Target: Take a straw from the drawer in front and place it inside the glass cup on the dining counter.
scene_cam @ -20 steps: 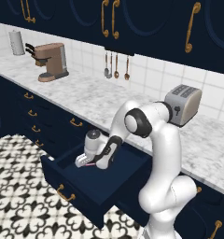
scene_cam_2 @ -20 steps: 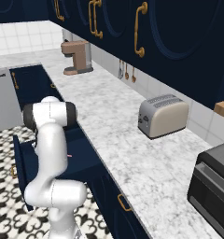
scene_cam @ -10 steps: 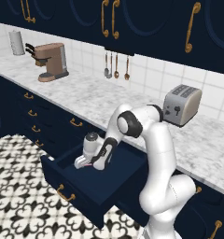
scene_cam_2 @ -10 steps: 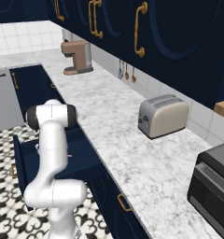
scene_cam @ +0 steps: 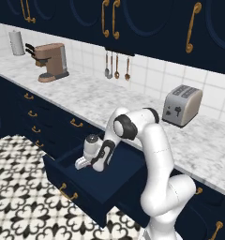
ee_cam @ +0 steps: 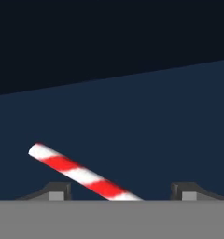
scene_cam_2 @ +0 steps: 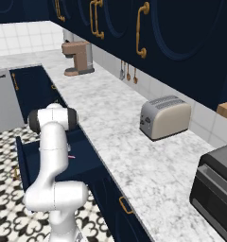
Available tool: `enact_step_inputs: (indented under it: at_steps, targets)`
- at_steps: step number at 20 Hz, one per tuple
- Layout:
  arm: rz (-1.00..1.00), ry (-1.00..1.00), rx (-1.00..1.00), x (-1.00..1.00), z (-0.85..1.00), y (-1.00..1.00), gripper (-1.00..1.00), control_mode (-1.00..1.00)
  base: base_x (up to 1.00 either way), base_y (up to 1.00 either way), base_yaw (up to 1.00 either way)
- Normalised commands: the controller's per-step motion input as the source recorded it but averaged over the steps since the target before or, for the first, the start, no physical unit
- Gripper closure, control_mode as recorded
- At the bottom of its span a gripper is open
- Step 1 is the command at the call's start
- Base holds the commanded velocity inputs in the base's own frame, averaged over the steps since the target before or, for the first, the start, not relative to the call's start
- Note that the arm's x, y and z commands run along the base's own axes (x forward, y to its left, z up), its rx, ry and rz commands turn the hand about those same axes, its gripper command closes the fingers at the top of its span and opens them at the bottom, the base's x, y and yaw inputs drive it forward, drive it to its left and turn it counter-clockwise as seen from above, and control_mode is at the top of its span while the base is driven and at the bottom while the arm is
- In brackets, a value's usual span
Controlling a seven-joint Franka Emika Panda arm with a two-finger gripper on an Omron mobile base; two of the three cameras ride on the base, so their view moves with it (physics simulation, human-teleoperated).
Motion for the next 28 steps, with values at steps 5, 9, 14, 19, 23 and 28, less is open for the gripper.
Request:
enact_step_inputs:
  at_steps: [5, 9, 14, 19, 23, 28]
  targets:
    - [0.00, 0.00, 0.00, 0.05, -0.30, 0.01, 1.00, -1.00, 0.00, 0.00, 0.00]
    - [0.00, 0.00, 0.00, 0.00, -0.20, 0.00, 1.00, -1.00, 0.00, 0.00, 0.00]
    - [0.00, 0.00, 0.00, -0.17, -0.09, 0.00, 1.00, -1.00, 0.00, 0.00, 0.00]
    - [0.00, 0.00, 0.00, -0.45, 0.00, 0.00, 1.00, -1.00, 0.00, 0.00, 0.00]
    - [-0.04, 0.00, 0.00, -0.42, 0.03, 0.00, 1.00, -1.00, 0.00, 0.00, 0.00]
    - [-0.06, 0.00, 0.00, -0.36, 0.49, -0.08, 1.00, -1.00, 0.00, 0.00, 0.00]
